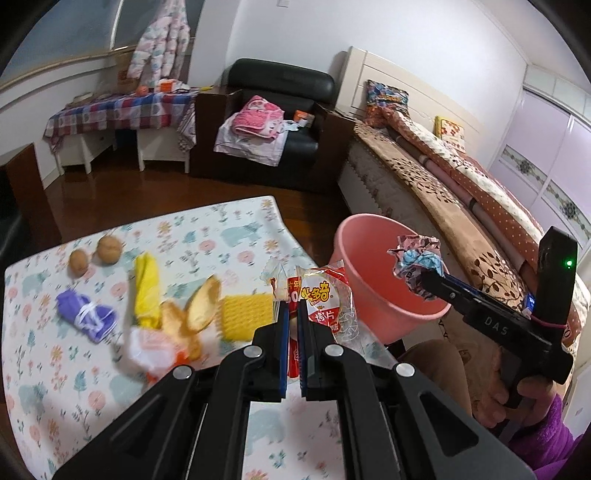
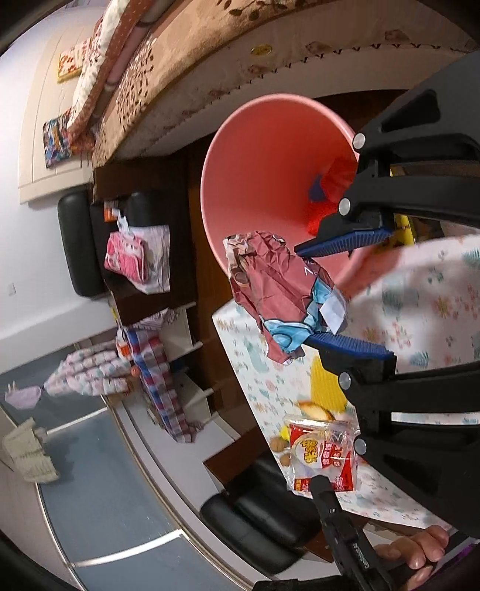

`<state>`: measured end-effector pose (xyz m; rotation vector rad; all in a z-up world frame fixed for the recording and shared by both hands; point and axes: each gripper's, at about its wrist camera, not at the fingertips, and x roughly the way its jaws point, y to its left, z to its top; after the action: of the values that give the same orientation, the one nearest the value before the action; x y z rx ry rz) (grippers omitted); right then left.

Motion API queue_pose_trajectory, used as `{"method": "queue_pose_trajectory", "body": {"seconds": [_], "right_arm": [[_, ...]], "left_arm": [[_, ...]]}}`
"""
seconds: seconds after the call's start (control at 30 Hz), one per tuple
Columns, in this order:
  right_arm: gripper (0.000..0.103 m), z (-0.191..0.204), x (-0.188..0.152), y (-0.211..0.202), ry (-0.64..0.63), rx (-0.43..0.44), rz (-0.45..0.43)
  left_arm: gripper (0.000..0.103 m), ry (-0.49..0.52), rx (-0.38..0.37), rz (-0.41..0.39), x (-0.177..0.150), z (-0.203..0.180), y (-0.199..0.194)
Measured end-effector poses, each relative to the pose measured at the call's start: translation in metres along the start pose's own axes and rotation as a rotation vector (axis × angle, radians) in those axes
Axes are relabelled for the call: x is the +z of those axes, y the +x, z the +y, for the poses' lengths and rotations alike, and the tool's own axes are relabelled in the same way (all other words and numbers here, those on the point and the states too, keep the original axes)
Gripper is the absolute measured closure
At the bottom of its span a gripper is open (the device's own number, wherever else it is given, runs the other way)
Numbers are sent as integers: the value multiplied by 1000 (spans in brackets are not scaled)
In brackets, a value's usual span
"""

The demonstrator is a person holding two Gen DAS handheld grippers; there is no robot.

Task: Collect trash
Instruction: 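Carry the snack bag and pink foil wrapper over the pink bucket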

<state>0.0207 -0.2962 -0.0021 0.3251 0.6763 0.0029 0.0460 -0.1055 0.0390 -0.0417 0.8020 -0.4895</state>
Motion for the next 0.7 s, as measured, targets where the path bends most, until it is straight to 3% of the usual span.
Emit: {"method": "queue_pose_trajectory", "body": {"seconds": [0.7], "right_arm": [[61, -61, 9, 18, 59, -145, -24]], "left_arm": [[99, 176, -46, 44, 47, -85, 83]]}}
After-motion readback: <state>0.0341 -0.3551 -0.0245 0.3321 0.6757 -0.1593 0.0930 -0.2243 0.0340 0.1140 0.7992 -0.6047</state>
